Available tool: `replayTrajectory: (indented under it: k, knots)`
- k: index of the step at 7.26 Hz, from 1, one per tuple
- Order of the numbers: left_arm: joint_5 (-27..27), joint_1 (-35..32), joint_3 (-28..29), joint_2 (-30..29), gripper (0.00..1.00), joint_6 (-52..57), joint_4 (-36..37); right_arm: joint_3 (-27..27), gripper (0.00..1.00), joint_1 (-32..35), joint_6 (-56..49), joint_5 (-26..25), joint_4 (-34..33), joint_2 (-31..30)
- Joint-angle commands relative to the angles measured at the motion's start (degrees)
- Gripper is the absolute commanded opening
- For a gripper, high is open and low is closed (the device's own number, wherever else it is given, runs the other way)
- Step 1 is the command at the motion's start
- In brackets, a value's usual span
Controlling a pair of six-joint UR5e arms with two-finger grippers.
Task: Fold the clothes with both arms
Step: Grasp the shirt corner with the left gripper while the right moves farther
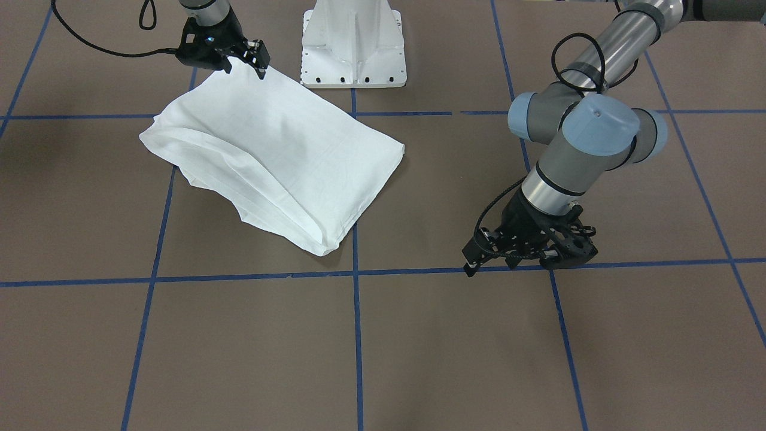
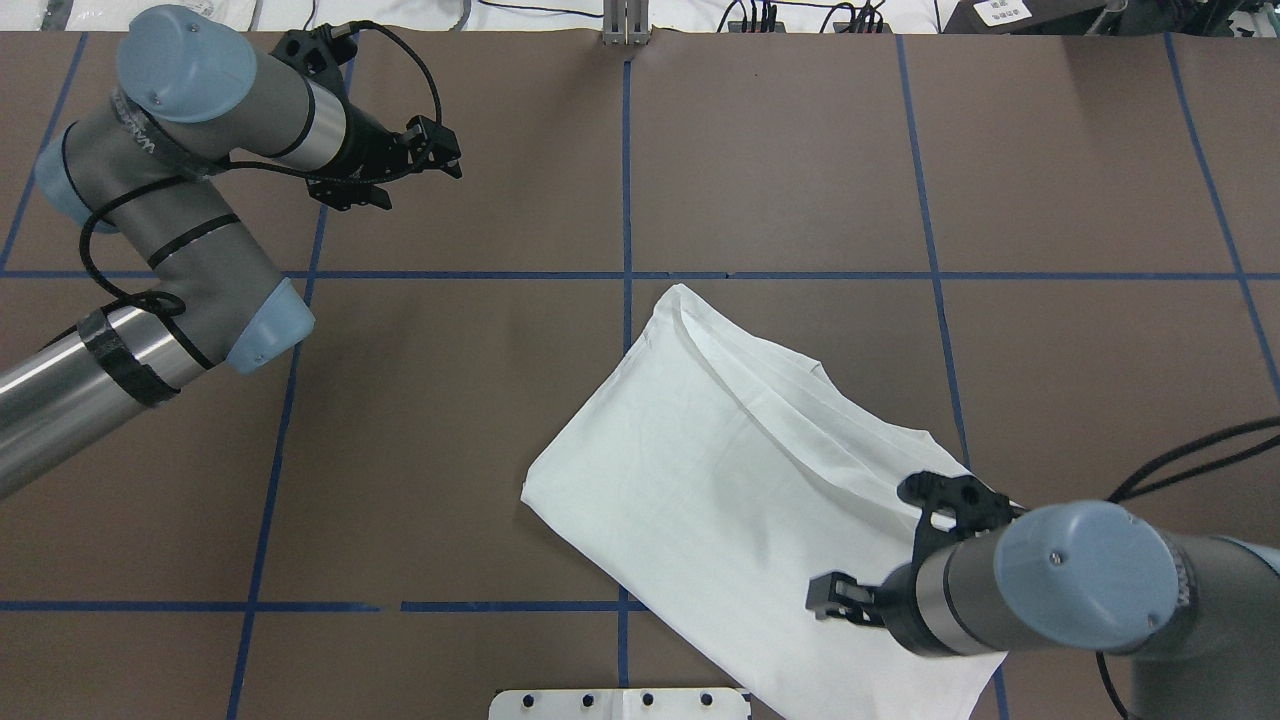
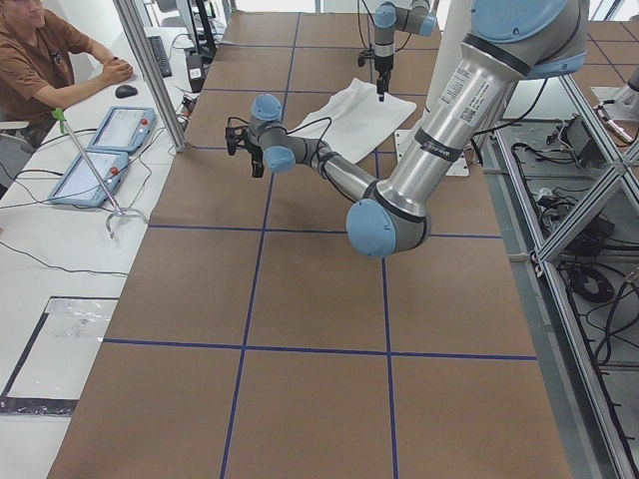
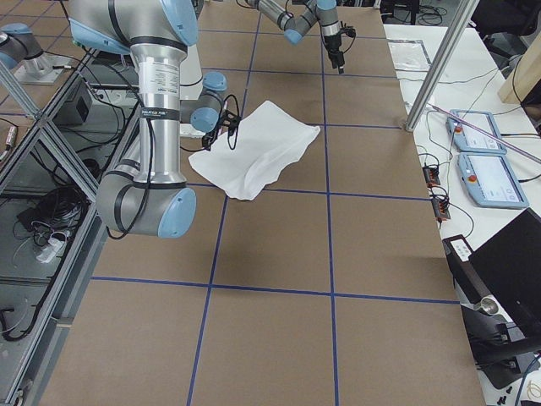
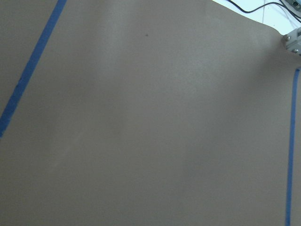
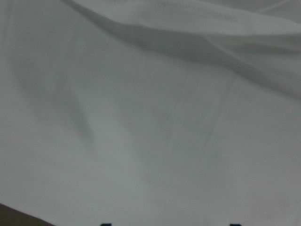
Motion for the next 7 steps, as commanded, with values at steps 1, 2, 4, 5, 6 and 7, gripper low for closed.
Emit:
replayTrajectory:
  k: [1,2,4,5,6,7]
  knots:
    - [-1.9,4.9,-8.9,3.1,0.99,-7.6,1.4,-1.2,1.00,11.3,-5.2,-0.5,0.2,8.1]
    - [-1.7,8.1,-13.4,4.7,0.99,-11.5,3.7,-1.8,1.00,15.6,-5.4,0.1,0.1,10.3]
    - [-1.4,14.9,-16.7,5.6,0.94,-17.9,5.0,-2.6,1.00,21.1,-8.3,1.1,0.1,13.3]
    - [-0.3,18.8,-16.7,5.9,0.97,-19.9,5.0,-3.6,1.00,21.9,-8.4,1.3,0.2,14.1]
    - [3.4,22.3,-16.7,5.8,0.99,-21.6,5.0,-4.3,1.00,22.2,-8.9,1.4,0.3,14.2]
    - [3.8,24.5,-16.6,6.0,0.99,-23.1,5.1,-4.4,1.00,22.7,-9.1,1.4,0.3,14.4]
